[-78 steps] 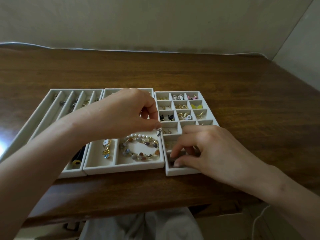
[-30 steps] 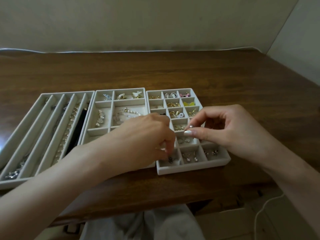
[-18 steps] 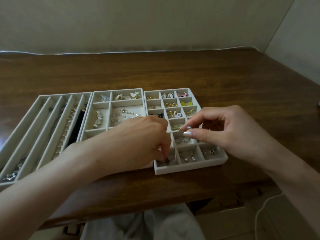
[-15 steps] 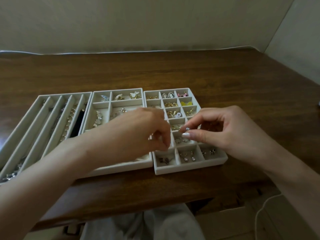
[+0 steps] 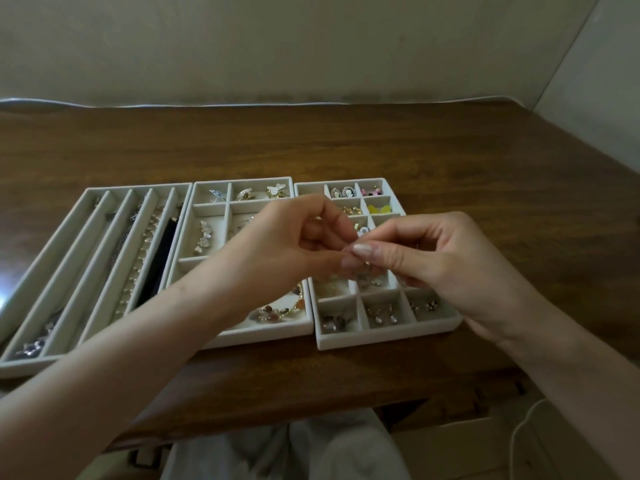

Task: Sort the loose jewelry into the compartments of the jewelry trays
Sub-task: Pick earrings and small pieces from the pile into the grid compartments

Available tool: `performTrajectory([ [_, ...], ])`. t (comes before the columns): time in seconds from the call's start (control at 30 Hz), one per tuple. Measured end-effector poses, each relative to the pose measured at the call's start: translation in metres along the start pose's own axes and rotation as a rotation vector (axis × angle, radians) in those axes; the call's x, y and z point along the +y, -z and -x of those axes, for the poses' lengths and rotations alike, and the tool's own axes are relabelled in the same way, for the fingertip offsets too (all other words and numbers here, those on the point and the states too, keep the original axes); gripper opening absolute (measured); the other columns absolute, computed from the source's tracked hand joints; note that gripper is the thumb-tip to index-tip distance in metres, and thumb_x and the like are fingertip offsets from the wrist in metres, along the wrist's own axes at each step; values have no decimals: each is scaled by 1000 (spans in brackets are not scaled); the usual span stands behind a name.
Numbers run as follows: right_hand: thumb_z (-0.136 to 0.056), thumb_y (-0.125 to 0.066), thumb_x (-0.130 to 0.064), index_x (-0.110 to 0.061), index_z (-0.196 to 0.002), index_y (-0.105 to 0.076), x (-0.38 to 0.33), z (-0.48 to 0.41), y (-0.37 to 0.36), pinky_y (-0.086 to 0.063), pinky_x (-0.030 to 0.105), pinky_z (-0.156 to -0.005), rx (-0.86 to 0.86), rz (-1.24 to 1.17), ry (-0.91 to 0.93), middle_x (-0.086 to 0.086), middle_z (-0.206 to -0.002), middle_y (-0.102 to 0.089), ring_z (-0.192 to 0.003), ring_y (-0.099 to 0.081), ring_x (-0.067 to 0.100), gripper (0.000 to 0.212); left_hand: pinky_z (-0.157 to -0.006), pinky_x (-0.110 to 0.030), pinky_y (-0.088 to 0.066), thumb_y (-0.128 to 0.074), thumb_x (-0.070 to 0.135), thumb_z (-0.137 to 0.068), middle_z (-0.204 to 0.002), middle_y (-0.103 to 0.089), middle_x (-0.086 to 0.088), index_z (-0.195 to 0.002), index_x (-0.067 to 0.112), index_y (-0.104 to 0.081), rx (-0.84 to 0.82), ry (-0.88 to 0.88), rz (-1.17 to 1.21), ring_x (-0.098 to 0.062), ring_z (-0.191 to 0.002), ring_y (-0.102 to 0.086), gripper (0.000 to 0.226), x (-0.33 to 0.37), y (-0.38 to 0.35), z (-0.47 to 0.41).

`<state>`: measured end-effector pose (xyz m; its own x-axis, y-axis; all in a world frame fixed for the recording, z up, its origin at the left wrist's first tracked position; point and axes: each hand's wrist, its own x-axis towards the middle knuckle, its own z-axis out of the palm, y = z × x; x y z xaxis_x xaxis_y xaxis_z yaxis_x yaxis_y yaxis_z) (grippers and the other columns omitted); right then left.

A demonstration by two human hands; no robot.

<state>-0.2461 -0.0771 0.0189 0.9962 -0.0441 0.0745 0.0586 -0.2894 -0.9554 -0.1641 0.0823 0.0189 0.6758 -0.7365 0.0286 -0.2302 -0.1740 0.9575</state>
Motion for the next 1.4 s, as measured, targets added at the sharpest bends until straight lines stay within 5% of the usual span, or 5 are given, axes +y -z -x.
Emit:
performTrajectory([
  [0.23, -81, -68, -16, -26, -94, -72, 11, -6, -8, -56, 36, -75, 51, 232, 15, -4, -90, -70, -85, -66, 16, 16, -71, -31, -58, -74, -2, -68, -75, -70, -1, -79, 18, -61, 162, -53, -193, -13, -72, -69, 26, -11, -1, -7],
  [0.4, -76, -72, -16, -28, -86, -69, 7, -5, -1, -48, 19, -55, 14, 361, 94, -7, -80, -65, -63, -57, 11, 16, -70, -25, -55, -74, 8, -72, -75, -68, 4, -80, 21, -62, 242, -80, -282, -7, -71, -67, 19, -13, 8, -6],
  [0.83, -78, -73, -24, -28, -86, -71, 11, -6, -15, -31, 8, -64, -323, 892, 386, -23, -85, -42, -72, -40, -8, 9, -59, -7, -41, -64, 16, -84, -76, -66, 9, -85, 21, -63, 300, -105, -355, 3, -68, -59, 5, -13, 11, -2],
  [1.2, -77, -75, -25, -24, -89, -70, 8, -15, -1, -44, 14, -63, -354, 605, 311, -20, -76, -54, -75, -57, 5, 13, -59, -7, -43, -66, 15, -82, -78, -70, 4, -87, 18, -64, 258, -111, -289, 4, -66, -59, 7, -7, 13, 1],
  [1.4, -72, -76, -33, -28, -86, -69, 6, -18, 13, -41, 33, -50, -181, 307, 305, -6, -73, -59, -59, -49, 22, 16, -78, -22, -53, -67, 3, -71, -94, -72, -10, -102, 10, -62, -130, 68, 54, -18, -89, -68, 31, -4, 19, 4],
])
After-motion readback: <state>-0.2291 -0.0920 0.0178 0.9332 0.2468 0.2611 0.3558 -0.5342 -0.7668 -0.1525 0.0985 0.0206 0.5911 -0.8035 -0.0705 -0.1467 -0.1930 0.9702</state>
